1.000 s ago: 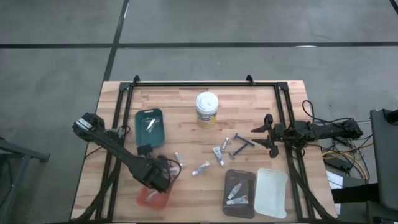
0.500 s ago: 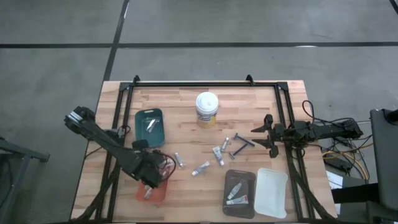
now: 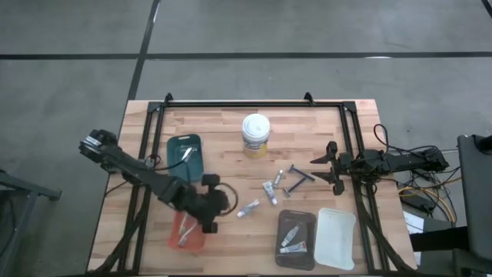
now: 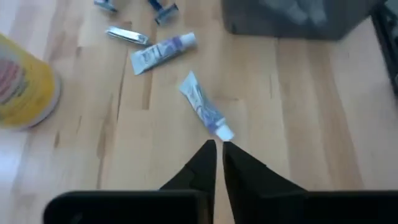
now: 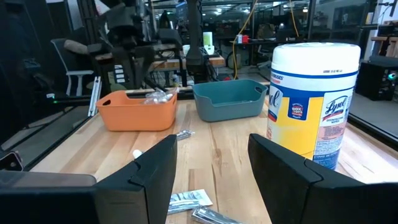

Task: Pick & Place Travel size toiletries
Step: Put the silver nail cutter into the blue bin

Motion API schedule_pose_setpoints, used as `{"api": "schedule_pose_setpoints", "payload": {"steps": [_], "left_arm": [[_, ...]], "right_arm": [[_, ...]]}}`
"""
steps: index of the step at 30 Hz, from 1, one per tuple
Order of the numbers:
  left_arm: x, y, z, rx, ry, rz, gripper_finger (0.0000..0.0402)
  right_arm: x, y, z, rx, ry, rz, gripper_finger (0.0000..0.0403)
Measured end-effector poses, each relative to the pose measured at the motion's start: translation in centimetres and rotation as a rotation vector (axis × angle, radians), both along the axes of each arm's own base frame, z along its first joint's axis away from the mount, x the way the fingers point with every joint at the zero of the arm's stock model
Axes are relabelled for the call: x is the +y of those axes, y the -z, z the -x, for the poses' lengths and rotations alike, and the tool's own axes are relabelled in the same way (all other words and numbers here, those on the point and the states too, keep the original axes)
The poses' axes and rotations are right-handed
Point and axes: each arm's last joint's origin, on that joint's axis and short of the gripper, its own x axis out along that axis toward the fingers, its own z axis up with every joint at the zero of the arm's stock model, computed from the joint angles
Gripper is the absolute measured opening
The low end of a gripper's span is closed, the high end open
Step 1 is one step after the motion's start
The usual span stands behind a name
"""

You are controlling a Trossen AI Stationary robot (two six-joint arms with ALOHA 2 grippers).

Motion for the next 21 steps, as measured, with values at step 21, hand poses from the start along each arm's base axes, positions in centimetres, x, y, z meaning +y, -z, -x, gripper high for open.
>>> {"api": "schedule_pose_setpoints", "payload": {"steps": [21], "left_arm": [[2.6, 6.5, -4.1, 0.280, 0.314, -0.249, 0.0167]], "right_arm": [[0.0, 0.0, 0.0, 0.000, 0.000, 0.000, 0.0196]]}}
